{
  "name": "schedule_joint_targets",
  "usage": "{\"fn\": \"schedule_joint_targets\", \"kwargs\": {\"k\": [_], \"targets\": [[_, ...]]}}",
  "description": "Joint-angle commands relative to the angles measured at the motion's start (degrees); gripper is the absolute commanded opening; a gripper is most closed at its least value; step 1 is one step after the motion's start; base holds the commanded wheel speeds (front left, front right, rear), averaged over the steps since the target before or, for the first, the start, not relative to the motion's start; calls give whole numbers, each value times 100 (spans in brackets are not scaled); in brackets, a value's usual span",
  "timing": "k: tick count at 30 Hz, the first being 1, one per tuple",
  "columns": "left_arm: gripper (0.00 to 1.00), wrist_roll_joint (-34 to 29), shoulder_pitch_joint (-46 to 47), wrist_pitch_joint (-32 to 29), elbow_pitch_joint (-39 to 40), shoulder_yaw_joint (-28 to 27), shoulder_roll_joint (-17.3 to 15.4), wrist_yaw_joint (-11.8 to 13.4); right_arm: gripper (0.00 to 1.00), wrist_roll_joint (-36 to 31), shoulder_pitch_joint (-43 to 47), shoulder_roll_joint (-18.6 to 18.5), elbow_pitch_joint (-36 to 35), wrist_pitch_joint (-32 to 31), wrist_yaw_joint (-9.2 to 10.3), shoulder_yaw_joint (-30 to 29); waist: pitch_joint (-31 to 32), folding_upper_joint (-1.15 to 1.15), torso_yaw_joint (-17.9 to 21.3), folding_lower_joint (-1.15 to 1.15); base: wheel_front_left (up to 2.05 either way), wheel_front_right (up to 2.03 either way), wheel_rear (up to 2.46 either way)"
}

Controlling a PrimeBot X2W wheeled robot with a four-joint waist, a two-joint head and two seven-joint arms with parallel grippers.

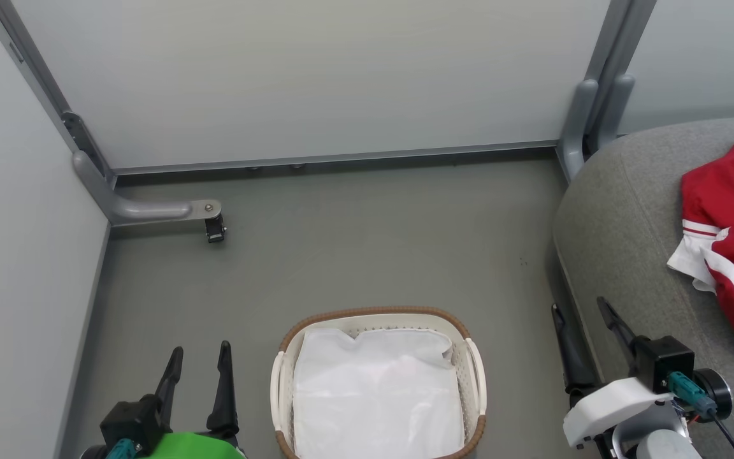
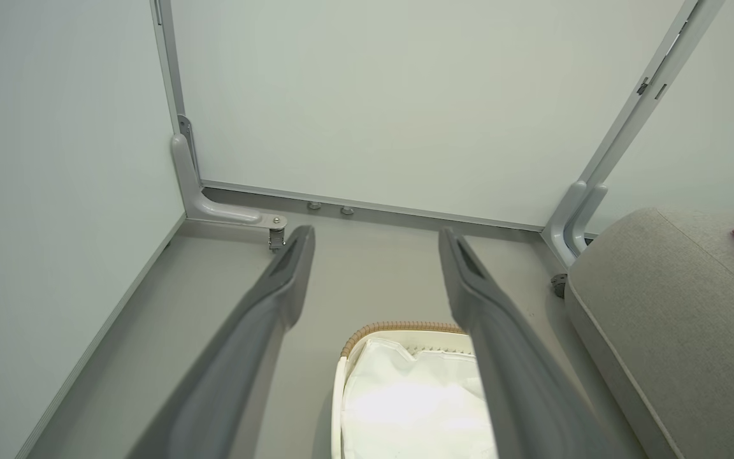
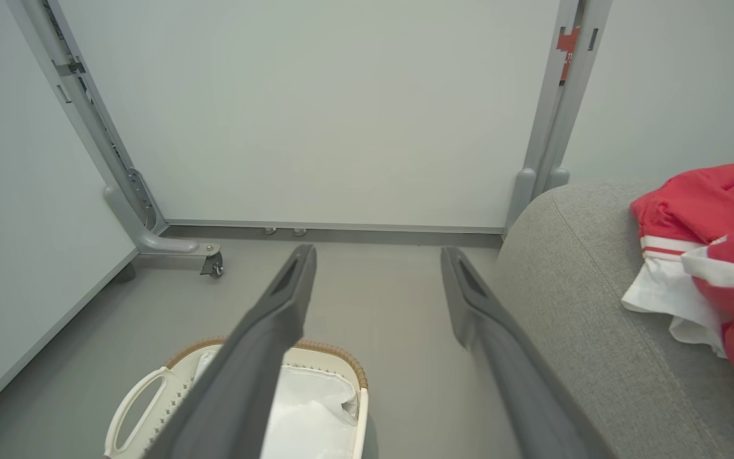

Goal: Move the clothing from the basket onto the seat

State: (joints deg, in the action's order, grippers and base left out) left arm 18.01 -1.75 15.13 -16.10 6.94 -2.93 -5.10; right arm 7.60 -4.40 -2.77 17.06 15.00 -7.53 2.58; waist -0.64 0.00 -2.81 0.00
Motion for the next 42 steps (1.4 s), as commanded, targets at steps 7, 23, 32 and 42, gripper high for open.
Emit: {"fn": "schedule_joint_targets", "kwargs": {"k": [7, 23, 32, 42], "targets": [[100, 58, -10, 2, 5, 15, 2, -18, 100, 57, 5, -23, 41, 27, 8, 24, 8, 0, -8, 0, 0, 0, 0], [0, 935, 88, -240, -123, -99, -3, -24, 0, 1020, 23, 24, 144, -269, 1, -82, 12, 0, 12, 0, 0, 0, 0], [0, 1762, 192, -474, -79, -248, -12, -52, 0, 1960, -1, 19, 72, -500, 1, -180, 15, 0, 32, 0, 0, 0, 0], [0, 2569, 284, -706, -37, -396, -19, -80, 0, 2881, -35, 13, 10, -732, 2, -285, 17, 0, 55, 0, 0, 0, 0]]}}
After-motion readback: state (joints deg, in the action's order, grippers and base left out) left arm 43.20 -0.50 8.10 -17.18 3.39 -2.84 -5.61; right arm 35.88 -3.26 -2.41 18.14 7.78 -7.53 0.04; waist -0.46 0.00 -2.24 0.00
